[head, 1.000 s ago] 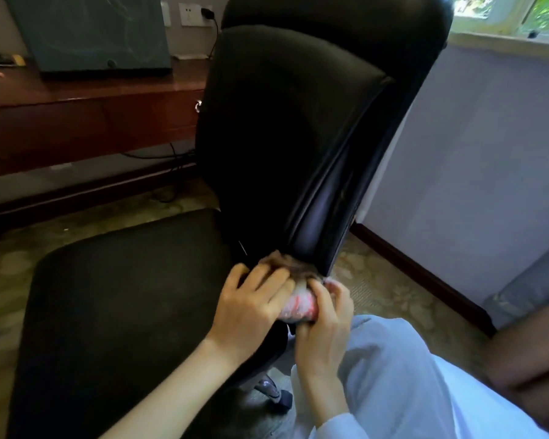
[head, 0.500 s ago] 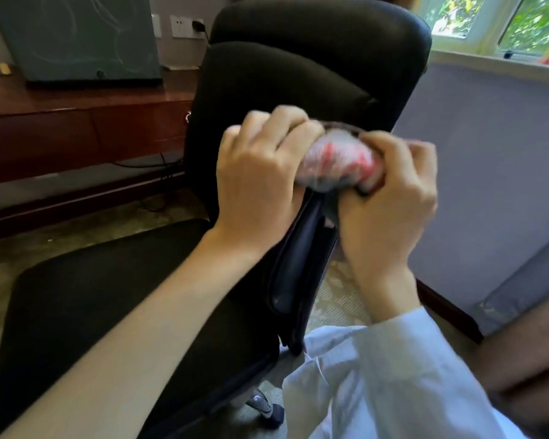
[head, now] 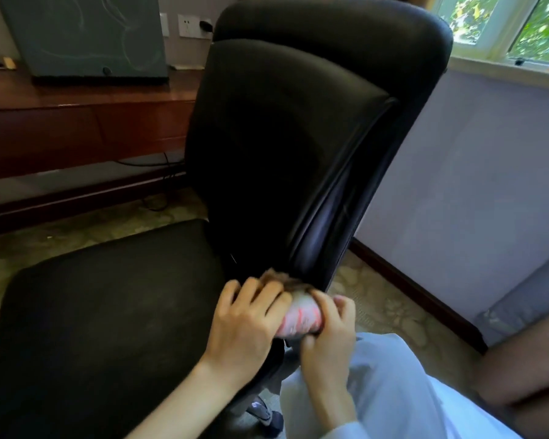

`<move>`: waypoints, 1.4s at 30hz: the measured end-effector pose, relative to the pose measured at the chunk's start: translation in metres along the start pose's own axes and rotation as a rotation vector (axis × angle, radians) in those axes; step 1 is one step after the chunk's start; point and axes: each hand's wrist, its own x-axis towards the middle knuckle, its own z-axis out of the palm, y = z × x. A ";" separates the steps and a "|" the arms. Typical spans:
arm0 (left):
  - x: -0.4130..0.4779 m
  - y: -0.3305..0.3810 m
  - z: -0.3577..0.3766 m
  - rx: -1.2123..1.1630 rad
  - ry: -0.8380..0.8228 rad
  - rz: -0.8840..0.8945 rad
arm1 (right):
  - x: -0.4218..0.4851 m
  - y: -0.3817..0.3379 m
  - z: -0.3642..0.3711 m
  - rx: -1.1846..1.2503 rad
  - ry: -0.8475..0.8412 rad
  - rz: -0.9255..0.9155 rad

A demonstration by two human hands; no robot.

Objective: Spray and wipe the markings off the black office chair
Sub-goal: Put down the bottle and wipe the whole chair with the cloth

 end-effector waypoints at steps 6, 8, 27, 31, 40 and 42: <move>0.010 -0.011 -0.027 -0.058 0.192 -0.108 | 0.026 -0.039 -0.028 0.028 0.134 -0.368; 0.040 -0.015 -0.056 -0.050 0.337 -0.118 | 0.061 -0.075 -0.046 0.051 0.194 -0.587; 0.094 -0.021 -0.076 -0.008 0.313 -0.156 | 0.121 -0.091 -0.055 -0.076 0.267 -0.759; 0.115 -0.020 -0.091 0.014 0.394 -0.112 | 0.141 -0.105 -0.066 0.000 0.332 -0.843; 0.122 -0.032 -0.092 0.056 0.365 -0.155 | 0.146 -0.106 -0.051 0.041 0.255 -0.771; 0.116 -0.033 -0.087 0.051 0.336 -0.160 | 0.145 -0.104 -0.050 0.040 0.252 -0.778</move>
